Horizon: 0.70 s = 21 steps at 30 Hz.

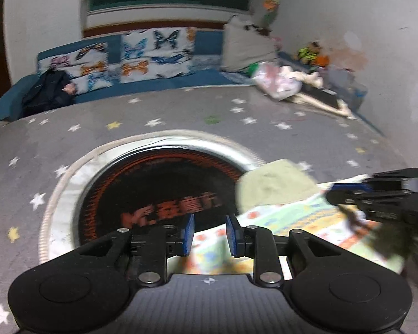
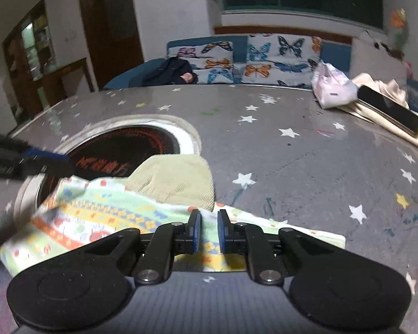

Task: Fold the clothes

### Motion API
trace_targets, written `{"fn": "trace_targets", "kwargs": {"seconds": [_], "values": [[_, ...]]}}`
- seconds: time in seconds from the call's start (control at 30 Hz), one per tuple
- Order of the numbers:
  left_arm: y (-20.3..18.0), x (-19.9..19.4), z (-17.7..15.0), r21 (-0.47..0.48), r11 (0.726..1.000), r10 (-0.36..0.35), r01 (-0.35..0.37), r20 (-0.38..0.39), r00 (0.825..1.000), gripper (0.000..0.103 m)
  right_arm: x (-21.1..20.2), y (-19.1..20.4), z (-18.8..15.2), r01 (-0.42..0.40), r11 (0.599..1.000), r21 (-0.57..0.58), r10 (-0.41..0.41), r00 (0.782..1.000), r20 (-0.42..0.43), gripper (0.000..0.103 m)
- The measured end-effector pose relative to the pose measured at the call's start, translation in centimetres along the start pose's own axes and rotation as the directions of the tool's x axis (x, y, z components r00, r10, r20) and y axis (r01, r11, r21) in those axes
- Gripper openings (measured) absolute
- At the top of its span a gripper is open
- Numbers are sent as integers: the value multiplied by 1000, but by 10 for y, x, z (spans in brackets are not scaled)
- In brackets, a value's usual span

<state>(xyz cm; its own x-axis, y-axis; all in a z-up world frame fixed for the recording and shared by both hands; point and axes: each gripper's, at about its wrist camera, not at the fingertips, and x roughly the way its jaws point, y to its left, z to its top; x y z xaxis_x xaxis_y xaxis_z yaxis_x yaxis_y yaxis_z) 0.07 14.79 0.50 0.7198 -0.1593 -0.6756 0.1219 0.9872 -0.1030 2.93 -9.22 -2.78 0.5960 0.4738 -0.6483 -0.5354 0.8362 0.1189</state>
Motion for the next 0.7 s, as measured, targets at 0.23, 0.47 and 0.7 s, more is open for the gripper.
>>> {"fn": "trace_targets", "kwargs": {"seconds": [0.23,0.47,0.7], "values": [[-36,21,5,24,992,-126,127,-31,992,28,-6,17,3,-28,997,-73,29,999,22,12],[-40,59,8,-7,992,-128,127,-83,988,27,4,25,6,-33,993,-112,33,999,-4,11],[-40,62,5,-10,992,-126,126,-80,989,27,-18,39,-1,-88,979,-185,90,996,4,11]]}}
